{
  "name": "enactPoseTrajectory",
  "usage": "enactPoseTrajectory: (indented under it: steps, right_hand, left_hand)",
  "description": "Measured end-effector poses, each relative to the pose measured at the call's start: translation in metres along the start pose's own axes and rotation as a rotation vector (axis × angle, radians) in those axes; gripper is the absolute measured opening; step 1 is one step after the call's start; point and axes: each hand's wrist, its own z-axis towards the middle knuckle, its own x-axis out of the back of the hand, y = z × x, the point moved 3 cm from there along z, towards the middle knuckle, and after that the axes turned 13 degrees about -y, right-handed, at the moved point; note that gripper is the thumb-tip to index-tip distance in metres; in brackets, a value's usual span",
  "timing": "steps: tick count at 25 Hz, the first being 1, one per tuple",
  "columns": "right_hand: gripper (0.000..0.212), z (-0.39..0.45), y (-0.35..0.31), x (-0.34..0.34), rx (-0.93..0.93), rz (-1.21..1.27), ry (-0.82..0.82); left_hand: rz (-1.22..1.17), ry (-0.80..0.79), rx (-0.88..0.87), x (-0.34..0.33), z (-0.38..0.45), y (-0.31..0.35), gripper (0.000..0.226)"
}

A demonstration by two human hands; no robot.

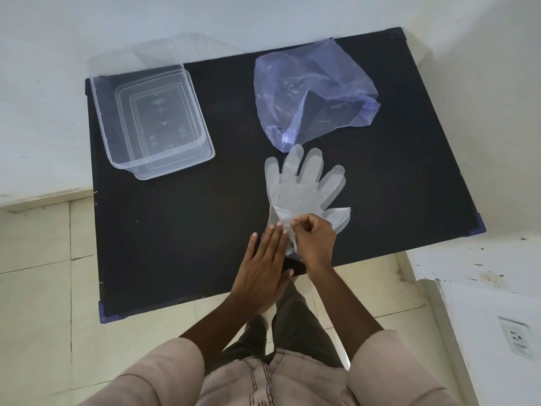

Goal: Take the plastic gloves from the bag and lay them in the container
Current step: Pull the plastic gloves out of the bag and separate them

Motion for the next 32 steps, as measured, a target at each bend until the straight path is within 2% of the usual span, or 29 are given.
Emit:
enactPoseTrajectory:
  steps: [5,9,16,25,32]
  right_hand:
    - [0.016,0.004,-0.006,0.007,0.039,-0.059,-0.034]
    - [0.011,0.007,-0.029,0.035,0.133,-0.118,-0.036]
    - [0.006,0.039,-0.103,0.113,0.317,-0.439,-0.04]
    - [0.027,0.056,-0.157,0.169,0.502,-0.796,0.139]
    - [0.027,0.034,-0.183,0.189,0.671,-0.94,0.117]
  left_hand:
    - [0.012,-0.174,0.05,-0.025,0.001,-0.018,0.079]
    - [0.01,-0.223,0.08,-0.023,0.0,-0.018,0.08]
    - [0.057,-0.304,0.093,-0.016,0.001,-0.017,0.086]
    - [0.09,-0.351,0.082,-0.012,0.003,-0.017,0.092]
    - [0.082,-0.458,0.069,0.002,0.006,-0.016,0.088]
